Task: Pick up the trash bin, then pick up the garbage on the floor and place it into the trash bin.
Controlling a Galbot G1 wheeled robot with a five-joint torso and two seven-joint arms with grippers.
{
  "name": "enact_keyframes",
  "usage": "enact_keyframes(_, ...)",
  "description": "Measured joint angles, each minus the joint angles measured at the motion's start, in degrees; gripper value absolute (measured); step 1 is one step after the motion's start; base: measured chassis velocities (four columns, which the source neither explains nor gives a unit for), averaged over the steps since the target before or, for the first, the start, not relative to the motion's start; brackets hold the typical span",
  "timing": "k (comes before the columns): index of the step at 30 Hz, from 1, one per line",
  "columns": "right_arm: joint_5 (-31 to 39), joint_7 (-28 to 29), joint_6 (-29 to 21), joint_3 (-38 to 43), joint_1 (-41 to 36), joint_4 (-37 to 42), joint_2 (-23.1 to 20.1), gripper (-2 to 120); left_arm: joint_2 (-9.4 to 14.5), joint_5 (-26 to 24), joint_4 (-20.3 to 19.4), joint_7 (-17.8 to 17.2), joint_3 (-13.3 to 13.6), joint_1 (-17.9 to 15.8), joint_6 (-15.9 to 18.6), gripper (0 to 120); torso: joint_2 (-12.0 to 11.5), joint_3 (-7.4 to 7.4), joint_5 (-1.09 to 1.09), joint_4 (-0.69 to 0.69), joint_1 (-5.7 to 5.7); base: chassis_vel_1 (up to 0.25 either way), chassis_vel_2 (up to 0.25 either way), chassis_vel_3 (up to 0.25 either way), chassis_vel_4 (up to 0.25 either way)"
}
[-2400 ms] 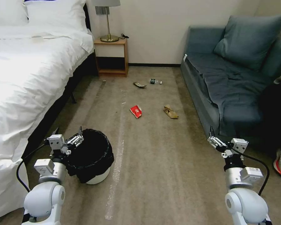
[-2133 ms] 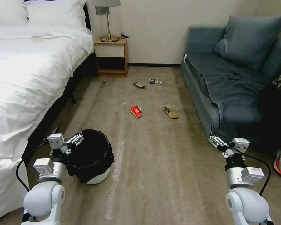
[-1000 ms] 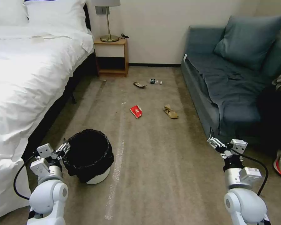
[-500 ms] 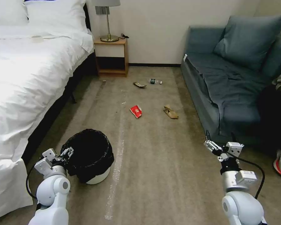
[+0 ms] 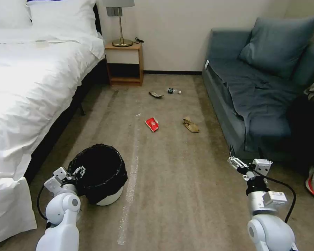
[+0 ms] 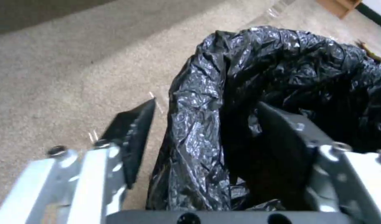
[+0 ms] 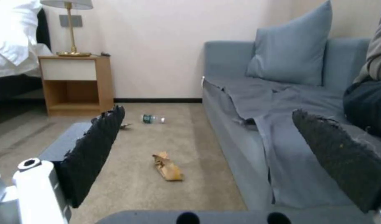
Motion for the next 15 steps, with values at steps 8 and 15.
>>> enact_keyframes(8,0.02,0.11,0.05,-0.32,0.23,-0.12,0.0,100,0.26,-0.9,0.07,0.1,-0.15,0.39,0.29,33,0.01,0.0,-0.02,0.0,0.0,0.0,0.0,0.0,0.0)
enact_keyframes(15,-0.06,0.18,-0.03,-0.76,0.82,-0.59,-0.23,100,0.49,-1.15,0.34,0.21,-0.3,0.53,0.29,6,0.01,0.0,-0.04,0.01,0.0,0.0,0.0,0.0,0.0)
